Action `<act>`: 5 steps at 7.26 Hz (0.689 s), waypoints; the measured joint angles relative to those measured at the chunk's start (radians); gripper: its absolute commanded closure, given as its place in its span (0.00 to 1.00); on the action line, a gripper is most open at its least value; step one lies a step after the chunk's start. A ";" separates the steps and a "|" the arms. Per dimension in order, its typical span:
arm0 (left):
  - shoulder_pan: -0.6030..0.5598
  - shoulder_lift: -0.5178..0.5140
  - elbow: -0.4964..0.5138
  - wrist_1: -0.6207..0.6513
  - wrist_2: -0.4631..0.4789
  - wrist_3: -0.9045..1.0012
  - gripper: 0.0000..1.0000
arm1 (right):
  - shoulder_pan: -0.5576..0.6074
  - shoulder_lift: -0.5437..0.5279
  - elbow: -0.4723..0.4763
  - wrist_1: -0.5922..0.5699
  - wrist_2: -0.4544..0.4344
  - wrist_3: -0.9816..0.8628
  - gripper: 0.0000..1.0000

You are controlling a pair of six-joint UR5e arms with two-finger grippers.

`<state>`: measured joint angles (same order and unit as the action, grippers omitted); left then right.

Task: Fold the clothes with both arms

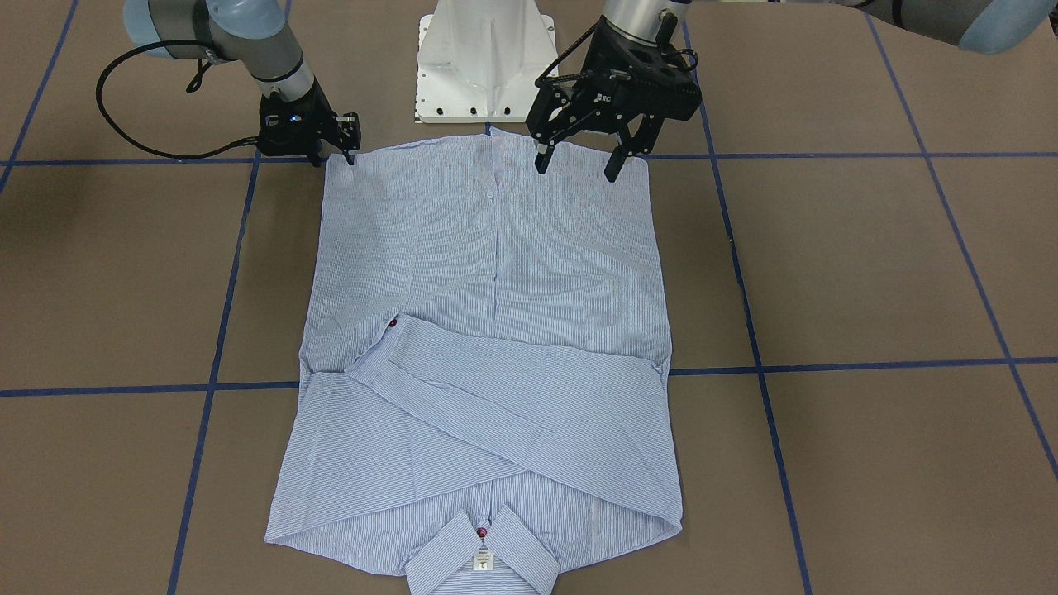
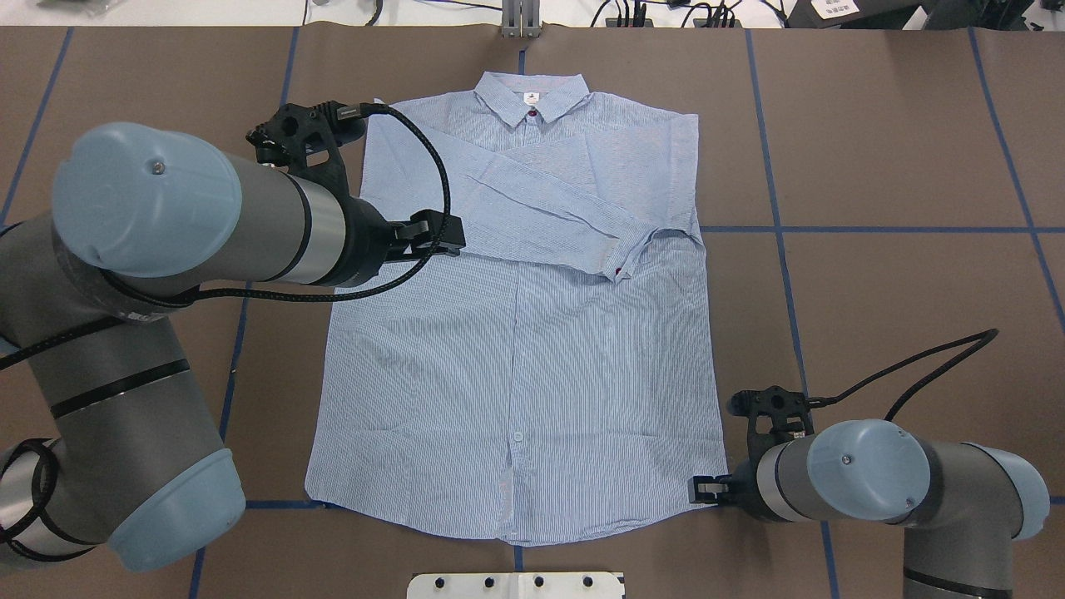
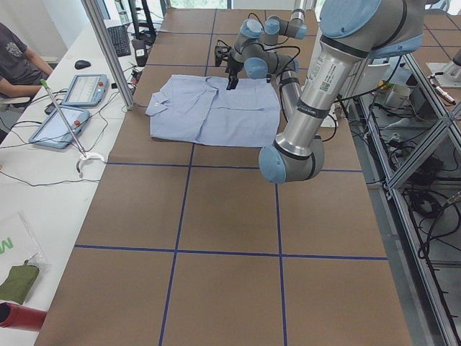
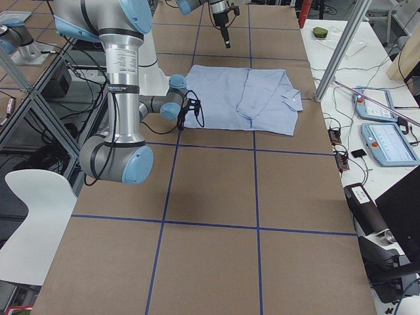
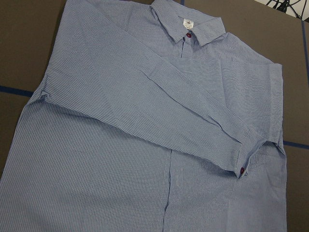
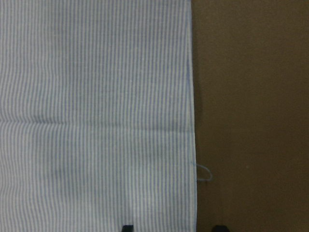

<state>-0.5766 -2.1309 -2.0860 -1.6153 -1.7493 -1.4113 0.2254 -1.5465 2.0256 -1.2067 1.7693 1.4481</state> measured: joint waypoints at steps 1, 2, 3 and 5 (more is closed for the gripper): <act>0.000 0.001 0.001 0.000 0.000 0.000 0.00 | -0.002 0.002 0.000 -0.001 0.001 0.000 0.56; 0.000 0.002 0.001 0.000 0.000 0.000 0.00 | -0.002 0.002 0.000 -0.002 0.002 0.000 0.62; 0.000 0.003 0.001 0.000 0.000 0.000 0.00 | 0.000 0.002 0.001 -0.003 0.009 0.000 0.71; 0.000 0.003 0.000 0.000 0.001 0.000 0.00 | 0.004 0.003 0.008 -0.003 0.024 0.000 0.99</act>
<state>-0.5767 -2.1277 -2.0855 -1.6153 -1.7487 -1.4113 0.2291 -1.5434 2.0340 -1.2100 1.7932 1.4484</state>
